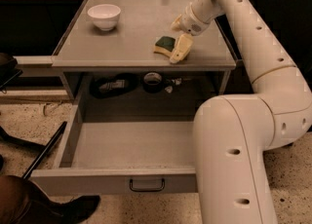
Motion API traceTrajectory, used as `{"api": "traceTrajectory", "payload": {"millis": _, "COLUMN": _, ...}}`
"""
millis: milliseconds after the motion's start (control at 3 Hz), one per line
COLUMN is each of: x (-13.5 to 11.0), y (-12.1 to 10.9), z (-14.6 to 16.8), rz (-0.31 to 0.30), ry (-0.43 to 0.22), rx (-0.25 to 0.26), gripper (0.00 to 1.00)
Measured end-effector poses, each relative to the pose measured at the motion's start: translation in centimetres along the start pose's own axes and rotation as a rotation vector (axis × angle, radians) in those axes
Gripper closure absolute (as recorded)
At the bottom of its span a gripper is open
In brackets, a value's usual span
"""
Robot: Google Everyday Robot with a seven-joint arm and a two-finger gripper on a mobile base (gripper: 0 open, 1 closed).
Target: Place sponge into top drawer
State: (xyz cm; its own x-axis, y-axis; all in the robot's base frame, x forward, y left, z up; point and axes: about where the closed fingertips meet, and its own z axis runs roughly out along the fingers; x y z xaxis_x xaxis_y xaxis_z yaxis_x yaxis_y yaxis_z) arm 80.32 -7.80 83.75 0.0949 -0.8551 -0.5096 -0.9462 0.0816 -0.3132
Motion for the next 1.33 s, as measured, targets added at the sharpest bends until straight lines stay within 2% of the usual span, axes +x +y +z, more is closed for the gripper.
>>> {"api": "traceTrajectory", "payload": {"millis": 667, "x": -0.2, "y": 0.0, "z": -0.4, "rz": 0.0, "ry": 0.0, "rx": 0.0, "gripper": 0.77}}
{"api": "traceTrajectory", "payload": {"millis": 1000, "x": -1.2, "y": 2.5, "z": -3.2, "rz": 0.016, "ry": -0.028, "rx": -0.045, "gripper": 0.99}}
{"api": "traceTrajectory", "payload": {"millis": 1333, "x": -3.1, "y": 7.1, "z": -6.0, "rz": 0.017, "ry": -0.087, "rx": -0.121, "gripper": 1.0}}
